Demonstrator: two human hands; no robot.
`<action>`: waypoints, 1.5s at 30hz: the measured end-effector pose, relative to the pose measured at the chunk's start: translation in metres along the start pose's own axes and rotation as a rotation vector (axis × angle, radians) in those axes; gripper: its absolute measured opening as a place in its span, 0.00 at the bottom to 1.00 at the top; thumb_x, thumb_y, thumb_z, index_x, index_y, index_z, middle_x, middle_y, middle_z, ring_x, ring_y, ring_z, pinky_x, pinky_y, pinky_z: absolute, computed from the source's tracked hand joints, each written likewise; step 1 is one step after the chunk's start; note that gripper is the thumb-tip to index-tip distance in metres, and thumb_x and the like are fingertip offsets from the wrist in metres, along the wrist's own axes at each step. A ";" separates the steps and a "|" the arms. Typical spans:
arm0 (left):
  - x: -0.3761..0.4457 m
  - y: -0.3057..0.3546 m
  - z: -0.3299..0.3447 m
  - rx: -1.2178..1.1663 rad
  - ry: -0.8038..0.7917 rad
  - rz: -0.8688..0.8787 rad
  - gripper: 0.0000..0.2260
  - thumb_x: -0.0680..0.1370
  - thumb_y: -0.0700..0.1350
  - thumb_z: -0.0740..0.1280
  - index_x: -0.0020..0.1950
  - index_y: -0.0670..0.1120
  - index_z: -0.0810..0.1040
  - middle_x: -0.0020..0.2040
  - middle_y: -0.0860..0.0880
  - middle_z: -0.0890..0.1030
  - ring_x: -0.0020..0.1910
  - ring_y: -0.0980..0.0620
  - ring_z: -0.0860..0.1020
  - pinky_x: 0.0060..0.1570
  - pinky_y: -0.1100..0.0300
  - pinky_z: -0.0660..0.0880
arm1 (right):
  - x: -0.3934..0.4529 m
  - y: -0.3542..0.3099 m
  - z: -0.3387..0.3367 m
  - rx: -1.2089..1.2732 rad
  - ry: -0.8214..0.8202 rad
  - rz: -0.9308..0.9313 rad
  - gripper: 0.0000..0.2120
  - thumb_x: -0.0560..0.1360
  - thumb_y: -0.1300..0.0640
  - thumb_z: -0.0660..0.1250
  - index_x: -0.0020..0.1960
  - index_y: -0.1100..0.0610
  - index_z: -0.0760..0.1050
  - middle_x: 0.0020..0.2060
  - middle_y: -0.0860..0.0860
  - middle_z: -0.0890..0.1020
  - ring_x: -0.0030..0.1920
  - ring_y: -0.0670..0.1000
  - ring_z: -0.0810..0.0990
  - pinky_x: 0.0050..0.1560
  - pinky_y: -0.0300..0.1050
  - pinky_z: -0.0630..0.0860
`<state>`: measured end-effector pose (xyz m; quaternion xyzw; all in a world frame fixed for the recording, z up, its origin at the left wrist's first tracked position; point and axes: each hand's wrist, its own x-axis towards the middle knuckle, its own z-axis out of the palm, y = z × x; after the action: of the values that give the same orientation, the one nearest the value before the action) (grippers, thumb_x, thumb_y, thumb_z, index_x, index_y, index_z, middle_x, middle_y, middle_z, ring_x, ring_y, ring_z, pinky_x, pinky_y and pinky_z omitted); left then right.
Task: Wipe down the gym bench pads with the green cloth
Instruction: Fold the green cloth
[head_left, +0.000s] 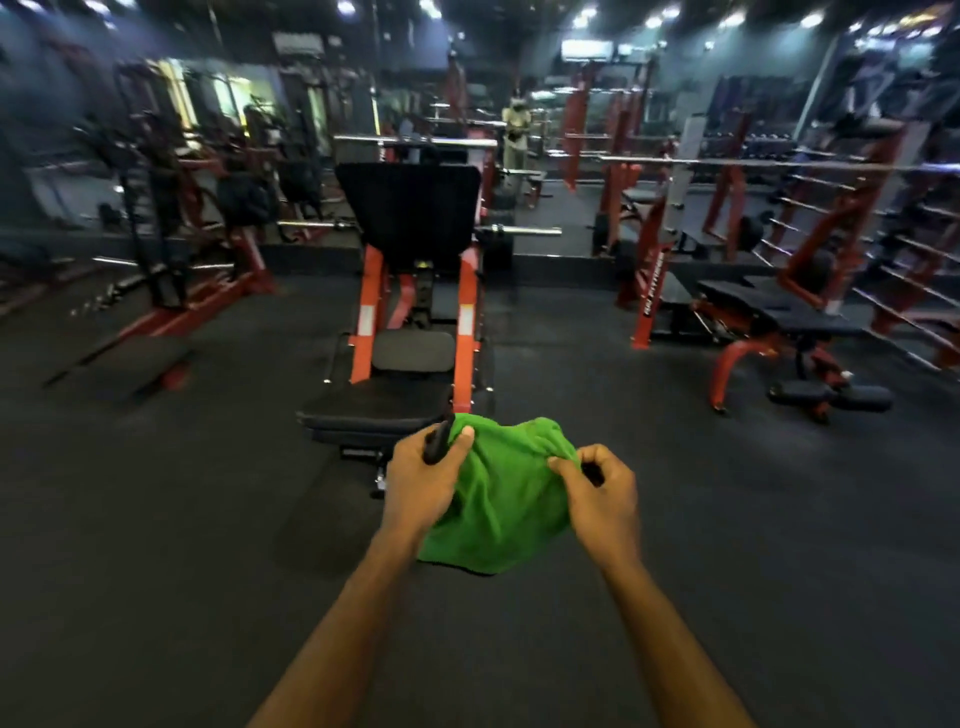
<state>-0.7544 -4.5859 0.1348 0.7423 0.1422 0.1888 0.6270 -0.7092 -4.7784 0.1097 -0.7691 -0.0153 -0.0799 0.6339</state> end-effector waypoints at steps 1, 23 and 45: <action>0.024 0.002 -0.010 -0.053 -0.002 0.004 0.04 0.79 0.50 0.74 0.48 0.51 0.87 0.44 0.52 0.88 0.47 0.56 0.85 0.50 0.57 0.81 | 0.019 -0.004 0.016 0.003 -0.025 -0.006 0.13 0.74 0.58 0.75 0.36 0.58 0.74 0.28 0.46 0.73 0.31 0.42 0.70 0.35 0.44 0.68; 0.355 -0.015 -0.187 0.318 0.535 0.286 0.15 0.83 0.55 0.66 0.43 0.46 0.79 0.33 0.48 0.79 0.33 0.55 0.74 0.35 0.45 0.76 | 0.329 -0.044 0.365 0.476 -1.069 0.213 0.20 0.60 0.64 0.79 0.42 0.51 0.70 0.40 0.54 0.77 0.40 0.53 0.79 0.39 0.47 0.75; 0.486 -0.090 -0.497 -0.001 0.985 0.142 0.06 0.78 0.50 0.69 0.51 0.55 0.85 0.48 0.53 0.86 0.49 0.55 0.81 0.54 0.52 0.78 | 0.291 -0.190 0.739 0.213 -1.784 0.256 0.17 0.75 0.56 0.72 0.58 0.67 0.83 0.57 0.66 0.84 0.52 0.60 0.87 0.55 0.54 0.84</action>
<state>-0.5489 -3.9165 0.1667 0.5725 0.3706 0.5592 0.4713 -0.3692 -4.0419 0.2003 -0.4787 -0.4223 0.6182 0.4586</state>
